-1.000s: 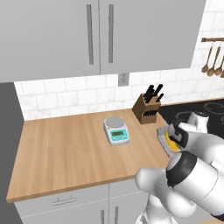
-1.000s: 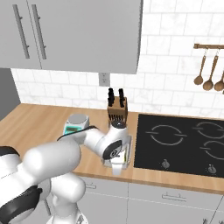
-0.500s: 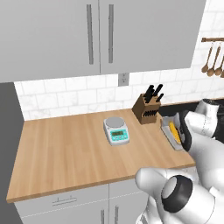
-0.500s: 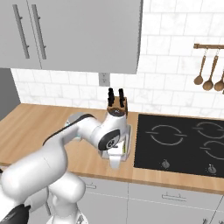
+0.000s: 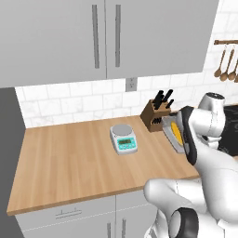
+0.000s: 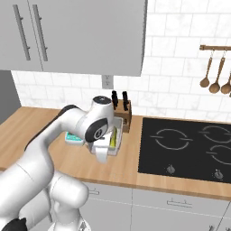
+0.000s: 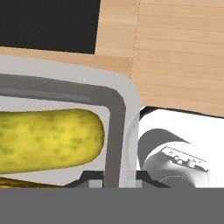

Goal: Take the meat container that has the fish and place it on the second highest rack of the freezer. Then take the vegetable container that has the cucumber and corn and place it on the highest rack of the freezer.

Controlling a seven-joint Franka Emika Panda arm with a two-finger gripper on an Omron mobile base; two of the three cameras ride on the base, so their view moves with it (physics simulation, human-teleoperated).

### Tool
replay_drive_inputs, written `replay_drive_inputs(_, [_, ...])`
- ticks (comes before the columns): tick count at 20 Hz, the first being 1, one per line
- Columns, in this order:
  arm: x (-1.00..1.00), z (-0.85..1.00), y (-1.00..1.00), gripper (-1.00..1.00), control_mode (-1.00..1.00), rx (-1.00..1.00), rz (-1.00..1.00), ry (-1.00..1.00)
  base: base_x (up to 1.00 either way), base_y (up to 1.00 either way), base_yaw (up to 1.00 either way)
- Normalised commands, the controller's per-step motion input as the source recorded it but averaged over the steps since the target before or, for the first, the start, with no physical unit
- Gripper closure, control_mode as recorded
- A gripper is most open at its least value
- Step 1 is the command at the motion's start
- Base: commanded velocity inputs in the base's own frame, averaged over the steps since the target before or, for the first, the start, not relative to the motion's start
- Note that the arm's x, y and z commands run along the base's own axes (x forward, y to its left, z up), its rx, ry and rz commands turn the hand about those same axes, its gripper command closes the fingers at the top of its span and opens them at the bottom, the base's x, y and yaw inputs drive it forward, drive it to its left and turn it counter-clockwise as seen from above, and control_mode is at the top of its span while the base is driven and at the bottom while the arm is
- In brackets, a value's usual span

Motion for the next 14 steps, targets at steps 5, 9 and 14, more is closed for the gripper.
replay_drive_inputs(5, [-0.04, 0.54, 0.29, 1.00, -1.00, 0.05, -0.02, 0.00, 0.00, 0.00, 0.00])
replay_drive_inputs(9, [-0.11, 0.38, 0.23, 1.00, -1.00, 0.10, -0.03, 0.00, 0.00, 0.00, 0.00])
replay_drive_inputs(14, [-0.24, 0.20, 0.41, 1.00, -1.00, 0.04, -0.06, 0.00, 0.00, 0.00, 0.00])
